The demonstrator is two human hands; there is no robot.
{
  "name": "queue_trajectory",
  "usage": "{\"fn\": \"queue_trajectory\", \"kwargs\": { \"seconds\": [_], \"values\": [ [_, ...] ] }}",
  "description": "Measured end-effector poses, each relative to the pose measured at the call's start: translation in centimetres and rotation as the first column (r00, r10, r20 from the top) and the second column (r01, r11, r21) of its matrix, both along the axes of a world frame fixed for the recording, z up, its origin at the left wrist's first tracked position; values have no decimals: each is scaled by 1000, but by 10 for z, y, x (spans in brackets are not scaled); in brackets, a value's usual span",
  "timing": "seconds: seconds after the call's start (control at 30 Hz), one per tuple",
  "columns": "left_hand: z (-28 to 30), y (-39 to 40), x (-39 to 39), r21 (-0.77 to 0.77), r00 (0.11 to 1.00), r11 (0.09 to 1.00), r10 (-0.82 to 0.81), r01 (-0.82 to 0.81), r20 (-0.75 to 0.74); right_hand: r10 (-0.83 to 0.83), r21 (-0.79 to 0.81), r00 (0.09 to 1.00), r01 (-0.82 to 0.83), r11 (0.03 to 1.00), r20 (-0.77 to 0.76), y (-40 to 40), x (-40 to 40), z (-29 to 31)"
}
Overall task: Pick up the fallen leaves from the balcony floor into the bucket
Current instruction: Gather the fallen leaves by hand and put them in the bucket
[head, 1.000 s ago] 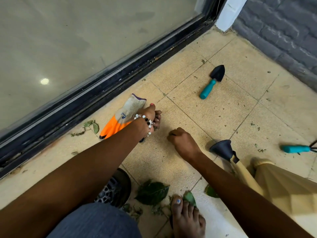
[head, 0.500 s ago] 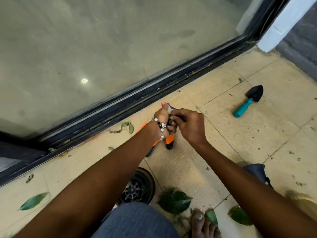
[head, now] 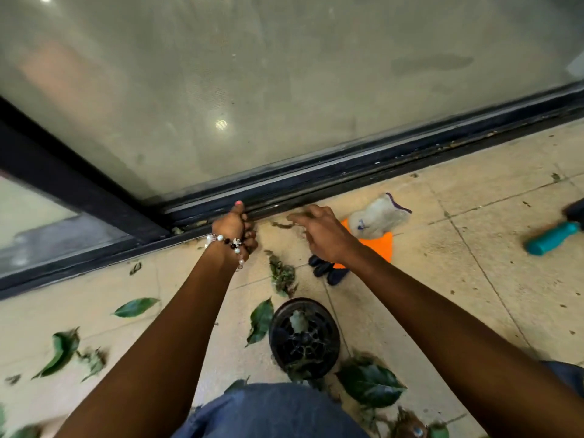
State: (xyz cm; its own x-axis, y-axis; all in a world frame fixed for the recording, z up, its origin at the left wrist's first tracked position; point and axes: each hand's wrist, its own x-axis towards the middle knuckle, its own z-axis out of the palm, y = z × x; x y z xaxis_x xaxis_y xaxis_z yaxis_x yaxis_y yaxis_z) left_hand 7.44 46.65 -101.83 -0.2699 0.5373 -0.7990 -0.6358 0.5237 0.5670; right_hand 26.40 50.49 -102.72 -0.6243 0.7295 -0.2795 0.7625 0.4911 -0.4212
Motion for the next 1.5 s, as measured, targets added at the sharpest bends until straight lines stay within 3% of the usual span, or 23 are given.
{"fn": "queue_trajectory", "kwargs": {
  "seconds": [0.17,0.33,0.37,0.5,0.73,0.8,0.87,0.9,0.97,1.03,1.1,1.17,1.27,1.33,1.5],
  "values": [
    [-6,-8,-12,-13,991,999,33,-31,133,190,184,948,-241,953,256,-10,-22,-14],
    [-11,-13,-9,-8,974,996,93,-94,205,309,72,951,-307,949,-18,-23,-32,-1],
    [-12,-14,-9,-7,973,994,106,-107,205,325,28,945,-325,945,-22,-28,-35,-1],
    [-16,-15,-13,-2,971,989,145,-147,190,496,-100,834,-487,868,242,-37,-38,-8],
    [-13,-12,-4,10,980,987,155,-158,128,600,102,790,-612,784,129,-38,-29,-8],
    [-12,-11,2,20,983,990,139,-142,117,475,98,879,-469,878,-45,-36,-27,-4],
    [-11,-10,7,21,988,993,115,-118,101,97,-43,928,-120,992,-359,-31,-20,2],
    [-10,-10,9,17,991,995,99,-101,85,-133,-170,866,56,984,-483,-27,-17,7],
    [-7,-8,13,11,998,998,54,-54,42,-460,-387,645,264,884,-610,-19,-9,19],
    [-4,-5,21,15,999,999,-45,45,25,-581,-483,472,323,814,-663,-10,-3,32],
    [6,1,33,38,983,985,-169,167,73,-597,-493,419,337,802,-684,-5,0,42],
    [17,8,48,78,958,968,-247,237,144,-566,-425,462,379,822,-683,-8,-1,44],
    [33,17,71,98,929,965,-261,244,263,-428,-185,598,425,886,-678,-20,-1,37],
    [32,19,80,82,928,966,-257,244,270,-327,-87,670,366,927,-667,-27,2,34],
    [19,20,83,-48,955,997,-38,55,295,-140,-83,840,113,990,-524,-30,11,37]
  ]
}}
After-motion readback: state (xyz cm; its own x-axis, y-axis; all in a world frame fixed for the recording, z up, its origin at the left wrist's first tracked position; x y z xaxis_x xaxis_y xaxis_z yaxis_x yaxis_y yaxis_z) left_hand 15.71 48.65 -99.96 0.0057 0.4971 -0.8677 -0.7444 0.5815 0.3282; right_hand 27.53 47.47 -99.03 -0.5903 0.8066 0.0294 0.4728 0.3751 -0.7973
